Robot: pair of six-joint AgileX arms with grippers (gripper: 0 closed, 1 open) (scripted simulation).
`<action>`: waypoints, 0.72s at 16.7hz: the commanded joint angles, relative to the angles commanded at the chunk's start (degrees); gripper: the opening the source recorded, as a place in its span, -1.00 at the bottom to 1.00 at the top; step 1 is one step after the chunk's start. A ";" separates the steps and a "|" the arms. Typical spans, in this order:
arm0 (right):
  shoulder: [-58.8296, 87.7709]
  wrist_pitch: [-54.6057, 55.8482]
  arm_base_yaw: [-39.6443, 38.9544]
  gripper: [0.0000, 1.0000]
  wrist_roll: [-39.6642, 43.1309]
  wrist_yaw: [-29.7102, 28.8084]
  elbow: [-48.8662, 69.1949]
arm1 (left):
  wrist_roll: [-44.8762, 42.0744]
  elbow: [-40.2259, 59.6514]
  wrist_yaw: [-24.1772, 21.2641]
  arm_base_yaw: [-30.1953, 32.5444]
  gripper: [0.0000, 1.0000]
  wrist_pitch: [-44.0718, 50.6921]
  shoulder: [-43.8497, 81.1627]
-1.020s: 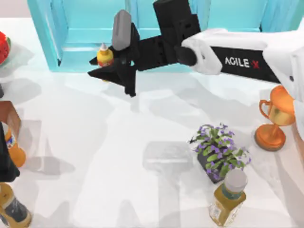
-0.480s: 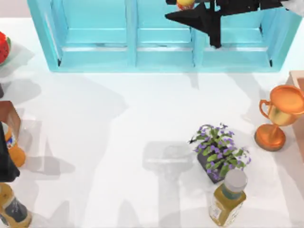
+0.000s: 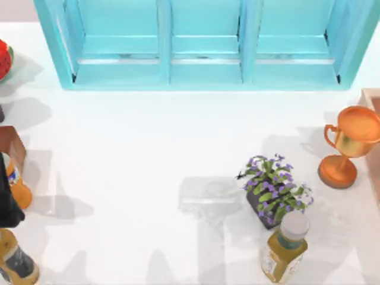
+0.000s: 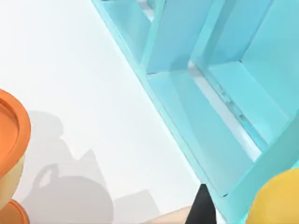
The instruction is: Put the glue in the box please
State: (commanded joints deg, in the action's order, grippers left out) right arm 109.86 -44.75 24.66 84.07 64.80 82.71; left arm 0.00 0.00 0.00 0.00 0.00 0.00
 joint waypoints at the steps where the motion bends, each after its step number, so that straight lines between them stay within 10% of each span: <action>1: -0.44 -3.45 4.85 -1.00 4.43 0.80 -2.90 | 0.00 0.00 0.00 0.00 1.00 0.00 0.00; 12: -1.89 -22.58 29.64 -1.00 31.17 5.21 -20.75 | 0.00 0.00 0.00 0.00 1.00 0.00 0.00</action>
State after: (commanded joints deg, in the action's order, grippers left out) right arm 107.97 -67.34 54.30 115.24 70.01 61.95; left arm 0.00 0.00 0.00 0.00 0.00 0.00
